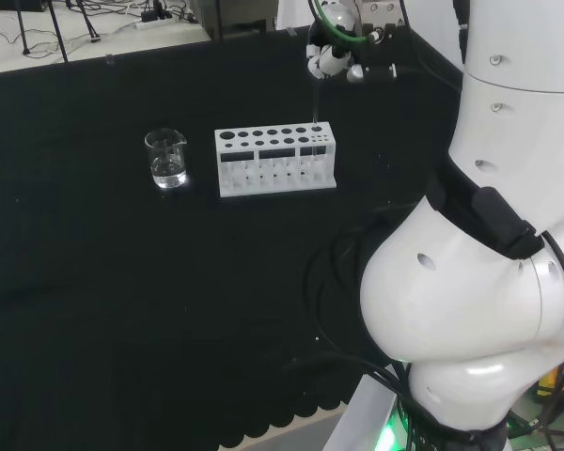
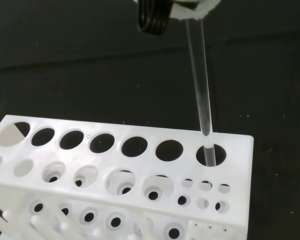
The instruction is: Take the glass rod from the white test tube rack.
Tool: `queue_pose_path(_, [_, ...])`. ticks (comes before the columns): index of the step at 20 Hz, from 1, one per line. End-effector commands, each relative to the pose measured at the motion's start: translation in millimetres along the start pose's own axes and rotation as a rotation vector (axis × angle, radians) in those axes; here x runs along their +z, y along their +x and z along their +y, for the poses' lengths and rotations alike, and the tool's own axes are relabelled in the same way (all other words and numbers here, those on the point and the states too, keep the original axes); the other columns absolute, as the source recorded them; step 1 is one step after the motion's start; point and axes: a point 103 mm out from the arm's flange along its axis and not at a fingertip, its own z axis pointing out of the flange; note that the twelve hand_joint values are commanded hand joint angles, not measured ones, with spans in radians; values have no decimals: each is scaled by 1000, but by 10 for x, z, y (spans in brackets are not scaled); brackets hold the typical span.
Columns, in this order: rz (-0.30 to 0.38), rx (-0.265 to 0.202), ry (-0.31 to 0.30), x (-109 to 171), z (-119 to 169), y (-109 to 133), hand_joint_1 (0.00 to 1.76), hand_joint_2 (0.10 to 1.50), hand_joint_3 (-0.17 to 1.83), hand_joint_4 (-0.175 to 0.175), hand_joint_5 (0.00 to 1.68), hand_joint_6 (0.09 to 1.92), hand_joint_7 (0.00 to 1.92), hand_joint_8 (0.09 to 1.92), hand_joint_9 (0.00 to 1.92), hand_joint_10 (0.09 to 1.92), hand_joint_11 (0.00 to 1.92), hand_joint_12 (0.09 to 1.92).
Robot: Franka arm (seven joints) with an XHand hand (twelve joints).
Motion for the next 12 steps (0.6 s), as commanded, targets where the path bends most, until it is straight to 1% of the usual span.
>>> queue_pose_path(1, [5,2,17,21,-7,10,1251,884,588,-175,861,1064,976,1461,1655,1182,1800,878])
queue_pose_path(2, [5,1,16,21,-4,21,1254,882,588,-175,863,1057,975,1453,1657,1177,1801,878])
queue_pose_path(3, [-1,2,-3,13,-9,33,1256,880,589,-175,863,1054,976,1447,1657,1173,1800,878])
queue_pose_path(5, [-15,-2,-66,-24,-32,62,1204,820,632,-175,959,1087,1206,1364,1662,1125,1770,843])
queue_pose_path(6, [-16,-6,-93,-48,-48,77,1196,776,675,-175,1007,1073,1292,1318,1669,1085,1753,804])
queue_pose_path(8, [-22,-20,-139,-130,-86,127,1198,707,745,-175,1078,1023,1381,1263,1680,1028,1726,739])
queue_pose_path(10, [-23,-27,-155,-216,-115,171,1205,658,799,-175,1124,981,1416,1238,1689,990,1711,690])
queue_pose_path(12, [-24,-27,-157,-291,-141,208,1209,633,828,-175,1144,963,1427,1229,1696,969,1708,661])
